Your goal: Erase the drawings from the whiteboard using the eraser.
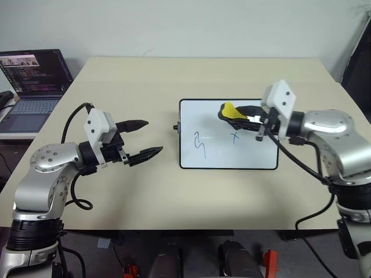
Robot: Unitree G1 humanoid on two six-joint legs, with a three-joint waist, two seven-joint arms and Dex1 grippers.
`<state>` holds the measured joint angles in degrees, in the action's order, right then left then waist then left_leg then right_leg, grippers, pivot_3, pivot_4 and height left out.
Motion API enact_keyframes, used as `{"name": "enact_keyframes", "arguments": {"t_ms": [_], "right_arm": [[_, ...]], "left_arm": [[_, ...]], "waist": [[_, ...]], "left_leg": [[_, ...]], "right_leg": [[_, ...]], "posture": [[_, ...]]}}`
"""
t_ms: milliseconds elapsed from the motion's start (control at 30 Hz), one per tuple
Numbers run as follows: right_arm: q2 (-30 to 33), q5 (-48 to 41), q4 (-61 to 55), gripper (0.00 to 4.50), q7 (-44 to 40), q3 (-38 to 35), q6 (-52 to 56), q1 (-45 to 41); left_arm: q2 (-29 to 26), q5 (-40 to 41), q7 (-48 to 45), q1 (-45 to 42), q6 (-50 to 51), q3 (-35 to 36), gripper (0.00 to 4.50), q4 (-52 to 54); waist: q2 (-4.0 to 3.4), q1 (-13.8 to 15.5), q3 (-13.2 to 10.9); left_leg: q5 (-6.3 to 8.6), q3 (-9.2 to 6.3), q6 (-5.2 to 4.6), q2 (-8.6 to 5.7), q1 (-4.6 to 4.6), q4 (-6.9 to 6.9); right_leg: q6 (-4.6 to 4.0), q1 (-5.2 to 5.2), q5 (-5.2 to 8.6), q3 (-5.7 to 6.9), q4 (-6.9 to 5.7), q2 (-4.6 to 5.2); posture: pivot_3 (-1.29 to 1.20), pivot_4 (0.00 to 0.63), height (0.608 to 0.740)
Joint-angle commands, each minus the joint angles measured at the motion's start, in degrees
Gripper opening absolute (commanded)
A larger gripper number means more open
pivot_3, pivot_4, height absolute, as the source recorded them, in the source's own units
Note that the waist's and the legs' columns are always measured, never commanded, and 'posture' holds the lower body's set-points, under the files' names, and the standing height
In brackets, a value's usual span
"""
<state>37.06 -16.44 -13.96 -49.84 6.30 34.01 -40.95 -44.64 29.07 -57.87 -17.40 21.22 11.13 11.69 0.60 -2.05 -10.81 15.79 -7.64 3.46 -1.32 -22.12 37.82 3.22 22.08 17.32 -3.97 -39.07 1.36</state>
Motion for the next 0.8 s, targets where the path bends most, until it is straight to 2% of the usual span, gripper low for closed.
{"name": "enact_keyframes", "arguments": {"t_ms": [33,233,400,800], "right_arm": [[-2.08,3.35,1.30,0.87,0.46,4.61,-2.70,-1.81],[-6.69,12.43,8.36,0.87,1.54,13.37,-10.59,-5.10],[-9.31,18.77,15.85,0.86,2.69,16.96,-14.83,-9.14],[-10.55,32.08,26.77,0.86,-0.81,24.33,-15.25,-18.74]], "left_arm": [[-0.77,0.12,0.69,-0.30,0.21,0.60,4.50,1.92],[-0.92,-0.73,0.07,0.67,-0.01,0.01,4.50,0.78],[0.10,0.13,0.71,-0.11,0.63,0.00,4.50,0.91],[-0.14,-0.35,1.28,0.97,0.67,-0.10,4.50,1.12]], "waist": [[0.00,0.01,0.00],[0.00,-0.13,0.00],[0.00,-0.49,0.00],[0.02,-0.97,0.01]], "left_leg": [[0.00,0.00,0.00,0.00,0.00,0.00],[0.00,0.01,0.00,-0.01,-0.06,0.00],[-0.01,-0.01,0.01,-0.01,-0.07,0.00],[-0.01,-0.05,0.01,0.00,-0.06,0.00]], "right_leg": [[0.00,0.01,0.00,0.00,0.01,0.00],[-0.01,0.13,0.00,-0.02,-0.04,-0.01],[-0.01,0.14,-0.01,0.00,-0.03,-0.03],[-0.04,0.17,-0.03,0.00,-0.07,-0.02]], "posture": [[0.00,0.150,0.740],[0.00,0.150,0.740],[0.00,0.150,0.740],[0.00,0.150,0.740]]}}
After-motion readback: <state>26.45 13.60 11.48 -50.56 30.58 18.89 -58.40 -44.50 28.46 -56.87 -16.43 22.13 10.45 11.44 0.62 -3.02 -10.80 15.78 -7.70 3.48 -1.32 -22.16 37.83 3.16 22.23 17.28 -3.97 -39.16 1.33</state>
